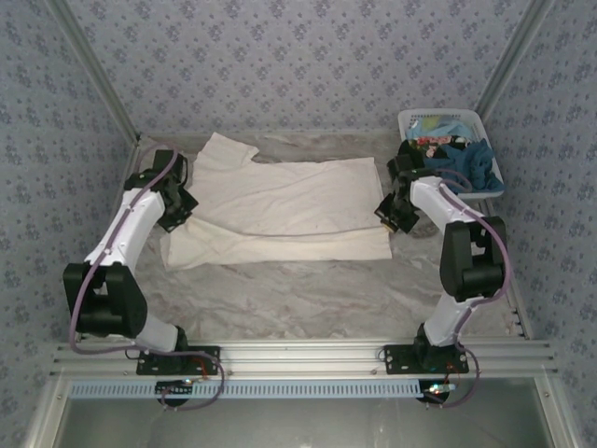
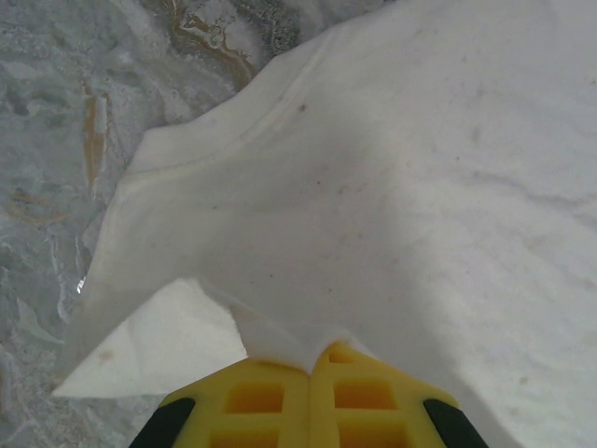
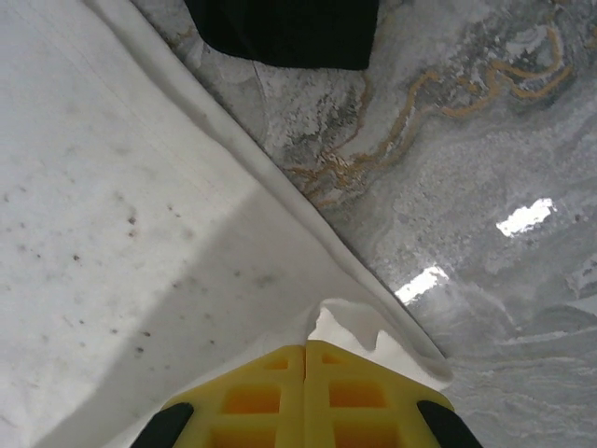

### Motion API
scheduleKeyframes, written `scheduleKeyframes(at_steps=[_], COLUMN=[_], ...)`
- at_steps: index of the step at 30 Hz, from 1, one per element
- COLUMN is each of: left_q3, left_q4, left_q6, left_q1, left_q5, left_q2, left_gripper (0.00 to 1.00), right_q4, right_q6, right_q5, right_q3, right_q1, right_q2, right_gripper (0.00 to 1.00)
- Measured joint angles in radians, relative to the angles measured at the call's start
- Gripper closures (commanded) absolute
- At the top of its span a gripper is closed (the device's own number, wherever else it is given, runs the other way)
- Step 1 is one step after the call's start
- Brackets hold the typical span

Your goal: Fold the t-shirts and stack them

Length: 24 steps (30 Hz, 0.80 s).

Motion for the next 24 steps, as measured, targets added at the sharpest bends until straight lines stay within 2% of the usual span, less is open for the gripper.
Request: scheduleKeyframes(at_steps=[24], left_q3=[0.146], left_q4=[0.093], left_q6=[0.134], left_q1=[0.011], left_q5=[0.015], left_q2=[0.240], left_gripper=[1.00], right_q4=[0.006], right_q6=[-0.019], right_q5=[0.041], right_q3=[0.098], right_q1=[0.003], right_q2=[0.116], right_gripper=[1.00])
